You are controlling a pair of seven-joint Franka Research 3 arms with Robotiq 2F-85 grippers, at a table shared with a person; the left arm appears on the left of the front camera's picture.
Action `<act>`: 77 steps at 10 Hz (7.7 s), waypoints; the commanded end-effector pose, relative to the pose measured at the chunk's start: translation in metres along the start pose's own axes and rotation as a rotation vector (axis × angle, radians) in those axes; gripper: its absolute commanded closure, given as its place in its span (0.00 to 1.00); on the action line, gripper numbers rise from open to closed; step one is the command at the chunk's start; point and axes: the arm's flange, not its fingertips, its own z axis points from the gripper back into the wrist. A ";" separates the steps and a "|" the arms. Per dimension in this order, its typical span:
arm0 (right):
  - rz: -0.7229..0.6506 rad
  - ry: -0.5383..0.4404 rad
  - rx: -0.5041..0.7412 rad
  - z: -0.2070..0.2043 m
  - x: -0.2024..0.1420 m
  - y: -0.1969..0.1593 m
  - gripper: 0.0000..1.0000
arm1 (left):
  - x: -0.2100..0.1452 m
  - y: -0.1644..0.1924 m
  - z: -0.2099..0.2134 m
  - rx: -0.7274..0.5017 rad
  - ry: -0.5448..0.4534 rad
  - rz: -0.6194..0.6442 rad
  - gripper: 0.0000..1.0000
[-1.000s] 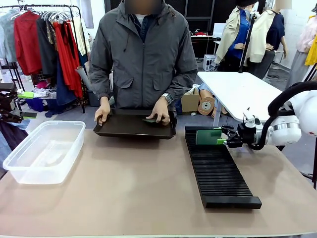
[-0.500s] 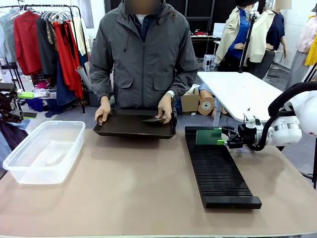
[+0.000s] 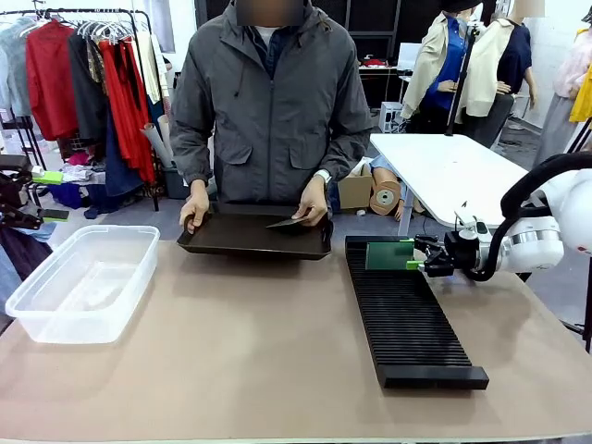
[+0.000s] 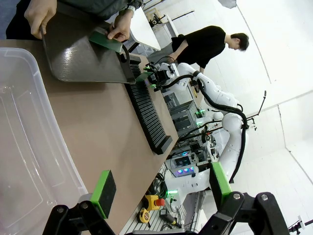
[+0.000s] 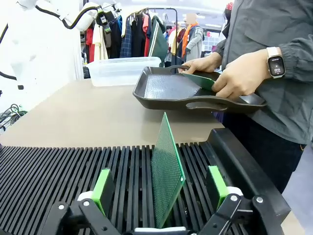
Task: Sort PCBs into racks and boxes based on the side picked up.
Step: Pick up the Blank PCB handed by the Human.
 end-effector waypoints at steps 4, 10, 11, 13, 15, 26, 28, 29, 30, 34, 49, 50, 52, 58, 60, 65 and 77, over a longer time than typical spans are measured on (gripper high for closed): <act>0.006 -0.006 -0.005 -0.002 0.003 -0.001 0.00 | 0.000 -0.001 0.001 0.002 0.000 0.010 0.00; -0.032 -0.022 0.020 -0.019 0.071 0.026 0.00 | 0.000 -0.001 0.001 0.002 0.000 0.010 0.00; -0.062 -0.016 0.023 -0.022 0.085 0.033 0.00 | 0.000 -0.001 0.001 0.002 0.000 0.010 0.00; -0.217 -0.032 0.046 -0.029 0.112 0.056 0.00 | 0.000 -0.001 0.001 0.002 0.000 0.010 0.00; -0.395 0.038 0.036 -0.035 0.139 0.085 0.00 | 0.000 -0.001 0.001 0.002 0.000 0.010 0.00; -1.135 0.128 -0.014 -0.042 0.221 0.171 0.00 | 0.000 -0.001 0.001 0.002 0.000 0.010 0.00; -1.199 0.097 0.020 -0.044 0.232 0.177 0.00 | 0.000 -0.001 0.001 0.002 0.000 0.010 0.00; -1.223 0.089 0.027 -0.045 0.236 0.178 0.00 | 0.000 -0.001 0.001 0.002 0.000 0.010 0.00; -1.262 0.068 0.050 -0.046 0.239 0.178 0.00 | 0.000 -0.001 0.001 0.002 0.000 0.010 0.00; -1.173 0.116 0.026 -0.046 0.229 0.172 0.00 | 0.000 -0.001 0.001 0.002 0.000 0.010 0.00; -1.185 0.111 0.079 -0.094 0.228 0.148 0.00 | 0.000 -0.001 0.001 0.002 0.000 0.010 0.00; -1.186 0.128 0.081 -0.104 0.229 0.141 0.00 | 0.000 -0.001 0.001 0.002 0.000 0.010 0.00; -1.174 0.160 0.092 -0.125 0.231 0.124 0.00 | 0.000 -0.001 0.001 0.002 0.000 0.010 0.00; -1.189 0.206 0.111 -0.170 0.222 0.096 0.00 | 0.000 -0.001 0.001 0.002 0.000 0.010 0.00; -1.179 0.204 0.118 -0.178 0.223 0.090 0.00 | 0.000 -0.001 0.001 0.002 0.000 0.010 0.00; -1.169 0.186 0.124 -0.202 0.226 0.088 0.00 | 0.000 -0.001 0.001 0.002 0.000 0.010 0.00; -1.152 0.128 0.087 -0.253 0.222 0.078 0.04 | 0.000 -0.001 0.001 0.002 0.000 0.010 0.00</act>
